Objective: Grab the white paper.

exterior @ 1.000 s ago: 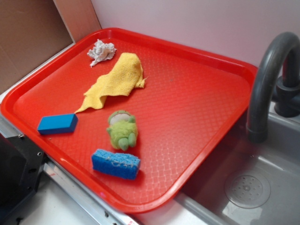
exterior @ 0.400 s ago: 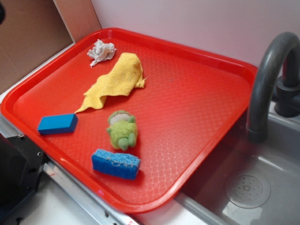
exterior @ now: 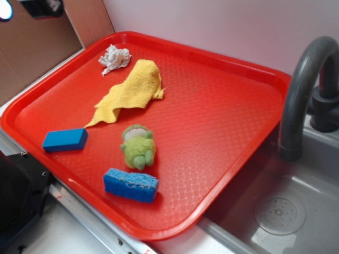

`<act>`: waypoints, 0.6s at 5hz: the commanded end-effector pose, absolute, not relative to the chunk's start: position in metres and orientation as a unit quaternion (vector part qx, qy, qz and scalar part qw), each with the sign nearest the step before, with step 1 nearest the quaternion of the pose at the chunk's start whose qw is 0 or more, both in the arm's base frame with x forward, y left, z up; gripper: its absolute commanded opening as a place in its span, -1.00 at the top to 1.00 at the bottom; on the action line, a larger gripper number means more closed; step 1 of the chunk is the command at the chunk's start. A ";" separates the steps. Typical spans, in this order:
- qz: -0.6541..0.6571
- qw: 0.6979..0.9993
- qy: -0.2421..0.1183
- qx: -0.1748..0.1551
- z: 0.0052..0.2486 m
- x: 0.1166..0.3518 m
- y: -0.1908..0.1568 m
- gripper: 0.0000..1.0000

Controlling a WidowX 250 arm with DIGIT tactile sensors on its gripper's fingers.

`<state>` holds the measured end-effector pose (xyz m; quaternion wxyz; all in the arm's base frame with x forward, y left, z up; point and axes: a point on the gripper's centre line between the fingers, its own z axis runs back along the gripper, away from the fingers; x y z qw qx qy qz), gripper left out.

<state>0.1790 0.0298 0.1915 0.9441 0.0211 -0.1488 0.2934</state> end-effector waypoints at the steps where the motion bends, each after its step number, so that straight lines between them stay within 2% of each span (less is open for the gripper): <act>1: 0.305 0.931 -0.199 0.022 0.168 0.227 0.071 -1.00; 2: 0.321 0.928 -0.191 0.017 0.149 0.250 0.097 -1.00; 3: 0.322 0.930 -0.176 -0.030 0.120 0.272 0.110 -1.00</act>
